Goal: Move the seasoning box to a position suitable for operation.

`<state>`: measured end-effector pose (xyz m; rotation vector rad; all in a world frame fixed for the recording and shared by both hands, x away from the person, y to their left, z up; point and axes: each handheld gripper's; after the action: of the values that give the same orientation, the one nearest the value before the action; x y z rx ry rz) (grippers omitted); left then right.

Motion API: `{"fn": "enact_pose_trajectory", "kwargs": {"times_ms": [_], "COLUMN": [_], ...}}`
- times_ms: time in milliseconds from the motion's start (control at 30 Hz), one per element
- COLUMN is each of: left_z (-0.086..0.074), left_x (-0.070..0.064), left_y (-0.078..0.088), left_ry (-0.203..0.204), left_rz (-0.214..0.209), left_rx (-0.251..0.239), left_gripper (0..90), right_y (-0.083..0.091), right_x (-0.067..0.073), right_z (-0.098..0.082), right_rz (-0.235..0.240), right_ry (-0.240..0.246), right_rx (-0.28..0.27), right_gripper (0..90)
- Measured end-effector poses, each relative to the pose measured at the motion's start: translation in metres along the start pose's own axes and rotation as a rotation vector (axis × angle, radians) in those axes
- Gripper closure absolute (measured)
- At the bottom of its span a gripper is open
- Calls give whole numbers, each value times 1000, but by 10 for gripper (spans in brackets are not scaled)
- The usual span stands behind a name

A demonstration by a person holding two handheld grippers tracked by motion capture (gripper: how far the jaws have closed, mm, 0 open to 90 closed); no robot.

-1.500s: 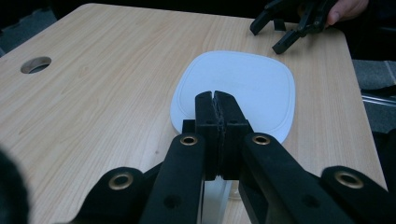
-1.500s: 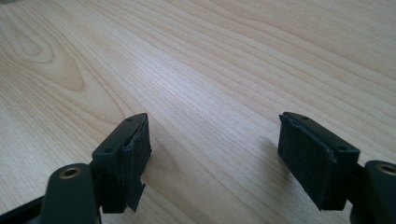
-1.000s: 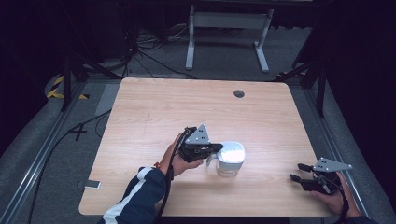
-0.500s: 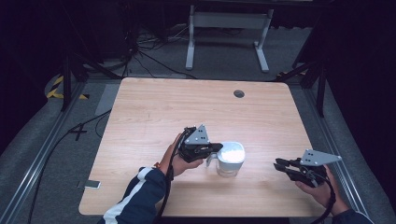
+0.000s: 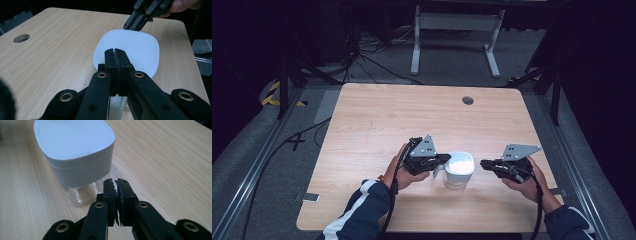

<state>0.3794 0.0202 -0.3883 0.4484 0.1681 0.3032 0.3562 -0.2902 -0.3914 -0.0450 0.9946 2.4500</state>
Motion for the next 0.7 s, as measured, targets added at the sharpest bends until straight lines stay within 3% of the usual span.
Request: {"fn": "enact_pose_trajectory", "kwargs": {"times_ms": [700], "left_z": [-3], "left_x": [0], "left_y": [1], "left_ry": [-8], "left_rz": [2], "left_rx": [-11], "left_gripper": [900], "right_y": [-8], "right_x": [4], "right_z": [-5], "right_rz": [25], "right_ry": [7], "right_rx": [26], "right_gripper": [883]}}
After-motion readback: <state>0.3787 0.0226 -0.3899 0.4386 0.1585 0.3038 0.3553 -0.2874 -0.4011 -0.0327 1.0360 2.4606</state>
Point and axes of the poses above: each handheld gripper's, and its own axes: y roughly backward along the jaws, z roughly out of its top, x roughly to its left, and after that the axes turned 8 degrees about y, right-handed
